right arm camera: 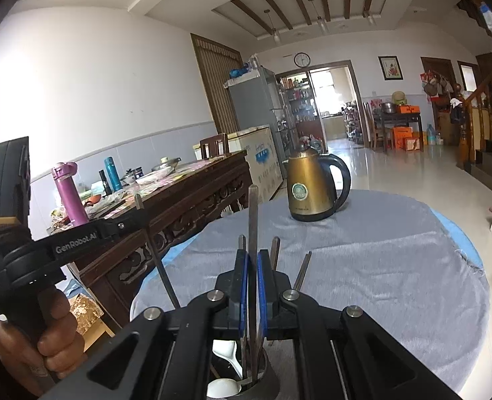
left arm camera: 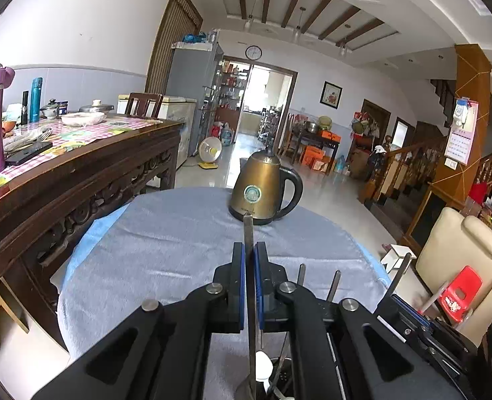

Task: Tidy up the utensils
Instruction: 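Lower the chopsticks into the grey cup and push them down with both tools, then open both tools and withdraw them from the grey cup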

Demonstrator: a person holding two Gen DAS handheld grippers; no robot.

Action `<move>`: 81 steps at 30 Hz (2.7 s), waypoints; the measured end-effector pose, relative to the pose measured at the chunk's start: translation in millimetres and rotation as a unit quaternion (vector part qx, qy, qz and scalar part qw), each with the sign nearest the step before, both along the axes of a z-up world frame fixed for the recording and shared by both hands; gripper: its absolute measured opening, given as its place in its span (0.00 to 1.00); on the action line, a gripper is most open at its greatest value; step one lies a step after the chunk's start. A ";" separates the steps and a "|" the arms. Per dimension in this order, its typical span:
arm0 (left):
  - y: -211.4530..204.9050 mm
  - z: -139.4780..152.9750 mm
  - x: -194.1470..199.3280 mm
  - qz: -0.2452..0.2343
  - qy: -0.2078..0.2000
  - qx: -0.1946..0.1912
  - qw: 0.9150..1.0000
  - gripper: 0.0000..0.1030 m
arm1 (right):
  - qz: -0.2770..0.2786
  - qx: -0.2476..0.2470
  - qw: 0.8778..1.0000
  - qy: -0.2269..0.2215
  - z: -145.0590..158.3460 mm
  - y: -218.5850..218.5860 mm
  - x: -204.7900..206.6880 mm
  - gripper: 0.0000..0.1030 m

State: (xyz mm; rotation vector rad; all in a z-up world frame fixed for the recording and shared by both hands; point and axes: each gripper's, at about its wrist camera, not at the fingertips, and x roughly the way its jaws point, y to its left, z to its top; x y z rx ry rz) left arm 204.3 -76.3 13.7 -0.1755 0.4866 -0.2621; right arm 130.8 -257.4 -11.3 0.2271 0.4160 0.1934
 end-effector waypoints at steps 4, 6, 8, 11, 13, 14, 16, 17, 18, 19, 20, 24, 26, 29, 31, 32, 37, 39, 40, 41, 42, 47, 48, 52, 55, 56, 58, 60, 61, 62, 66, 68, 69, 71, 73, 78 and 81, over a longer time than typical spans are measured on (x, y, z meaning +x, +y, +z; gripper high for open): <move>0.8 -3.0 1.1 0.002 0.006 0.003 1.000 0.05 | 0.003 -0.001 1.000 0.005 -2.5 2.6 0.9 0.07; 1.2 -3.4 1.1 0.003 0.007 0.004 1.000 0.05 | 0.004 -0.002 1.000 0.005 -3.3 3.7 0.7 0.07; 1.7 -3.8 0.5 0.004 0.007 0.004 1.000 0.05 | 0.006 -0.003 1.000 0.006 -4.0 4.7 -0.3 0.07; 2.4 -4.3 0.2 0.004 0.009 0.005 1.000 0.06 | 0.007 -0.003 1.000 0.008 -5.4 5.6 0.3 0.07; 3.5 -5.0 -0.1 0.006 0.011 0.005 1.000 0.06 | 0.007 -0.002 1.000 0.010 -6.4 5.1 1.3 0.07; 3.7 -5.4 -0.1 0.006 0.012 0.005 1.000 0.06 | 0.007 -0.002 1.000 0.010 -6.7 5.0 1.1 0.07; 4.0 -5.7 0.0 0.007 0.013 0.005 1.000 0.06 | 0.007 0.000 1.000 0.012 -6.9 5.0 1.6 0.07; 4.0 -6.2 -0.1 0.007 0.014 0.006 1.000 0.06 | 0.006 0.002 1.000 0.013 -7.5 4.3 1.9 0.07; 3.7 -6.8 -0.1 0.007 0.015 0.006 1.000 0.06 | 0.005 0.003 1.000 0.014 -7.7 3.9 2.1 0.07; 3.6 -6.7 0.2 0.007 0.016 0.006 1.000 0.06 | 0.005 0.005 1.000 0.015 -8.6 2.7 2.7 0.07; 3.2 -7.4 -0.1 0.006 0.017 0.007 1.000 0.06 | 0.005 0.007 1.000 0.017 -9.2 2.3 3.0 0.07; 2.4 -9.2 0.8 0.006 0.020 0.008 1.000 0.06 | 0.004 0.010 1.000 0.020 -11.9 1.4 3.6 0.07; 2.3 -10.3 0.6 0.006 0.021 0.008 1.000 0.06 | 0.004 0.011 1.000 0.021 -12.0 0.9 4.6 0.07; 2.5 -12.5 1.1 0.007 0.023 0.008 1.000 0.06 | 0.004 0.014 1.000 0.023 -13.1 0.0 5.7 0.07; 2.5 -13.9 2.4 0.007 0.027 0.008 1.000 0.06 | 0.004 0.014 1.000 0.024 -14.0 -0.1 5.7 0.07; 2.5 -14.9 2.6 0.007 0.028 0.008 1.000 0.06 | 0.004 0.015 1.000 0.025 -14.9 0.0 5.8 0.07; 2.1 -20.9 4.8 0.005 0.040 0.008 0.999 0.06 | 0.005 0.019 0.999 0.032 -18.3 0.6 6.7 0.07; 1.7 -23.8 5.2 0.005 0.043 0.009 0.999 0.06 | 0.006 0.020 0.999 0.035 -19.9 0.5 8.0 0.07; 1.6 -25.4 5.7 0.005 0.045 0.009 0.999 0.06 | 0.006 0.020 0.999 0.036 -20.6 0.7 8.0 0.07; 1.3 -26.8 5.7 0.005 0.047 0.008 0.999 0.06 | 0.006 0.020 0.999 0.037 -21.5 0.7 8.5 0.07; 1.3 -28.4 6.4 0.004 0.051 0.008 0.999 0.06 | 0.007 0.020 0.999 0.039 -22.3 1.3 9.1 0.07; 1.5 -32.0 8.6 0.003 0.060 0.009 0.998 0.06 | 0.010 0.022 0.998 0.052 -28.5 3.0 11.9 0.07; 1.3 -33.3 9.2 0.003 0.062 0.009 0.998 0.06 | 0.011 0.023 0.998 0.055 -30.2 2.9 12.5 0.07; 0.7 -38.8 11.8 -0.001 0.072 0.010 0.997 0.06 | 0.011 0.027 0.997 0.067 -35.8 3.0 15.6 0.07; 0.0 -43.5 14.5 -0.004 0.082 0.011 0.997 0.07 | 0.010 0.029 0.997 0.069 -37.5 1.7 16.2 0.07; -0.3 -45.7 15.8 -0.006 0.086 0.011 0.996 0.07 | 0.010 0.029 0.997 0.069 -37.6 1.3 16.2 0.07; -0.5 -47.5 16.0 -0.005 0.085 0.012 0.996 0.07 | 0.009 0.028 0.997 0.068 -37.7 1.3 15.6 0.07; -0.6 -48.3 15.9 -0.006 0.083 0.015 0.996 0.07 | 0.009 0.029 0.997 0.068 -37.3 1.3 14.8 0.07; -0.5 -48.6 16.1 -0.006 0.084 0.015 0.996 0.07 | 0.009 0.029 0.997 0.068 -37.7 1.2 15.0 0.07; -0.1 -49.0 16.1 -0.006 0.084 0.014 0.996 0.07 | 0.009 0.029 0.997 0.068 -37.9 1.2 14.9 0.07; -1.5 -52.0 18.0 -0.021 0.094 0.006 0.995 0.07 | 0.008 0.032 0.997 0.070 -37.8 -0.1 14.6 0.07; -3.7 -53.6 17.9 -0.024 0.095 0.011 0.995 0.07 | 0.009 0.036 0.997 0.074 -37.9 -0.8 15.8 0.07; -4.5 -54.2 18.3 -0.025 0.095 0.013 0.995 0.07 | 0.009 0.038 0.996 0.079 -39.1 -1.3 16.7 0.07; -5.7 -56.0 19.9 -0.027 0.101 0.014 0.994 0.08 | 0.011 0.048 0.995 0.090 -41.9 -3.2 19.1 0.07; -4.6 -57.3 21.5 -0.033 0.108 0.010 0.994 0.15 | 0.016 0.058 0.994 0.086 -40.9 -5.7 17.3 0.07; 6.8 -52.6 21.0 -0.018 0.101 -0.006 0.995 0.45 | 0.002 0.068 0.996 0.065 -32.9 -15.5 11.8 0.16; 19.0 -43.9 19.9 -0.007 0.083 -0.020 0.996 0.51 | -0.018 0.080 0.995 0.064 -34.1 -25.0 11.4 0.17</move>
